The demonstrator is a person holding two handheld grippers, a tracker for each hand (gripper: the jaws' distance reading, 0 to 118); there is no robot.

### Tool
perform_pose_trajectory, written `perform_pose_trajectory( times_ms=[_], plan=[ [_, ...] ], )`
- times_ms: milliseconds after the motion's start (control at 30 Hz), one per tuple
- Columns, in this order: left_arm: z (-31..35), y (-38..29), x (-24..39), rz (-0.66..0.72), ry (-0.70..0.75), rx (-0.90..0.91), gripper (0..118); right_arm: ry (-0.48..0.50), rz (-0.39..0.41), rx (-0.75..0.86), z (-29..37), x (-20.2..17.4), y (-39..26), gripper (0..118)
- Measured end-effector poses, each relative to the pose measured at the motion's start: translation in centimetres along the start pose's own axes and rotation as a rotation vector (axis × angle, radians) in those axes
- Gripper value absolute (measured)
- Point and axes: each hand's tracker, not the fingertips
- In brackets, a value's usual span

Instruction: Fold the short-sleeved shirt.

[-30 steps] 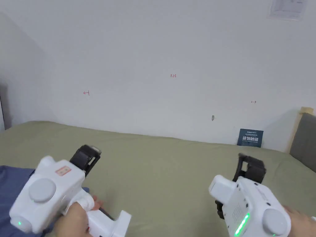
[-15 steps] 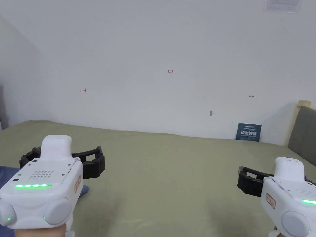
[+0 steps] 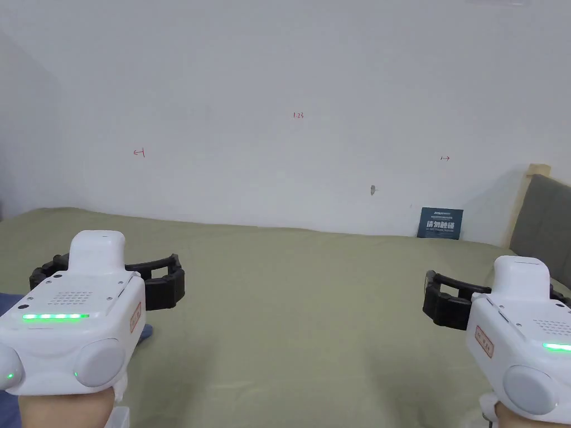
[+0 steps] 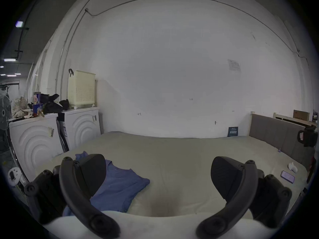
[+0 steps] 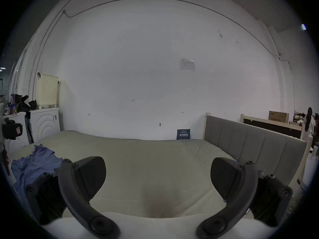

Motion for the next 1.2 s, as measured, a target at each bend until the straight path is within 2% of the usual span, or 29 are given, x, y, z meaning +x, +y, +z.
perform_pose_trajectory(
  times_ms=[167, 233, 300, 333, 400, 433, 500, 567, 633, 667, 733, 767, 833, 1000, 1100, 1200],
  plan=[
    [0.0, 0.0, -0.3, 0.027, 0.001, 0.026, 118, 0.037, -0.001, -0.032, -0.3, -0.1, 0.1, 117],
    [0.2, 0.3, -0.2, 0.033, 0.012, -0.026, 118, 0.037, -0.008, -0.032, -0.1, -0.4, 0.0, 117],
    [-0.2, 0.2, -0.1, 0.007, 0.043, -0.057, 118, 0.043, -0.012, -0.035, 0.0, -0.5, -0.1, 111],
    [-0.3, 0.1, -0.2, 0.009, 0.040, -0.058, 118, 0.045, -0.003, -0.046, 0.0, -0.7, -0.1, 100],
    [-0.2, 0.0, -0.4, 0.023, 0.019, -0.070, 118, 0.029, 0.032, -0.072, 0.0, -0.9, -0.1, 20],
    [-0.1, -0.1, -0.4, 0.055, -0.016, -0.082, 118, 0.034, 0.035, -0.067, 0.0, -0.9, -0.3, 0],
    [0.1, -0.4, -0.3, 0.061, -0.026, -0.082, 118, -0.002, 0.064, -0.090, -0.1, -1.2, -0.5, 0],
    [0.4, -0.7, 0.2, 0.031, -0.021, -0.076, 109, 0.025, 0.028, -0.076, 0.0, -1.0, -0.6, 0],
    [0.6, -1.0, 0.8, -0.016, -0.034, -0.072, 105, 0.027, 0.032, -0.087, 0.1, -1.3, -0.7, 0],
    [0.8, -1.2, 1.0, -0.020, -0.040, -0.066, 83, 0.029, 0.040, -0.081, 0.3, -1.5, -0.8, 0],
    [-0.7, -2.0, 0.5, -0.013, -0.033, -0.055, 0, 0.045, 0.040, -0.082, 0.3, -1.7, -0.5, 0],
    [-0.9, -1.9, 0.2, -0.010, 0.016, -0.038, 0, 0.056, 0.039, -0.086, 0.4, -1.9, -0.5, 0],
    [-1.0, -1.6, -0.8, 0.066, -0.026, -0.080, 0, 0.068, 0.039, -0.086, 0.5, -2.3, -0.2, 0],
    [0.8, 0.1, -4.2, 0.081, 0.045, -0.035, 0, 0.133, 0.057, -0.065, 1.1, -4.6, 1.3, 0],
    [3.8, 2.3, -7.0, 0.050, 0.131, -0.004, 0, 0.240, 0.082, -0.057, 1.1, -8.4, 2.7, 0],
    [7.2, 3.7, -10.2, -0.013, 0.235, 0.019, 0, 0.400, 0.080, -0.035, 1.4, -13.7, 3.6, 0]
  ],
)
